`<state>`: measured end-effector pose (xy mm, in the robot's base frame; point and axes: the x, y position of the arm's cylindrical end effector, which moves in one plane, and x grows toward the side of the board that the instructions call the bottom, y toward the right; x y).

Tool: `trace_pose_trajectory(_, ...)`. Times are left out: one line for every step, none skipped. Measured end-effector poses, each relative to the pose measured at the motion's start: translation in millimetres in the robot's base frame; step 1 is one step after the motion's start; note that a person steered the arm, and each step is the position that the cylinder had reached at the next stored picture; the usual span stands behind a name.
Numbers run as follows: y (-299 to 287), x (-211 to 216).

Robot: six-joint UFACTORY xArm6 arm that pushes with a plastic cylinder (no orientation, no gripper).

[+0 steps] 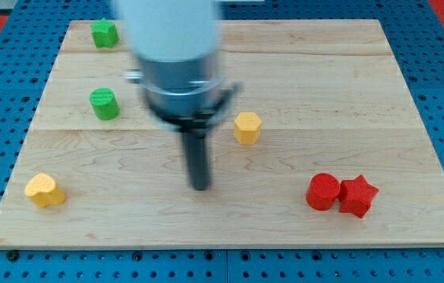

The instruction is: Move the yellow hexagon to the bottom right of the yellow heart

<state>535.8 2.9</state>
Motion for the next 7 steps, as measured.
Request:
trace_pose_trajectory(57.3, -27.7)
trace_pose_trajectory(88.8, -85.1)
trace_pose_trajectory(46.8, -99.0)
trace_pose_trajectory(-27.8, -74.1)
trace_pose_trajectory(-123.2, -29.2)
trace_pose_trajectory(-145.0, -29.2)
trace_pose_trajectory(-147.0, -29.2)
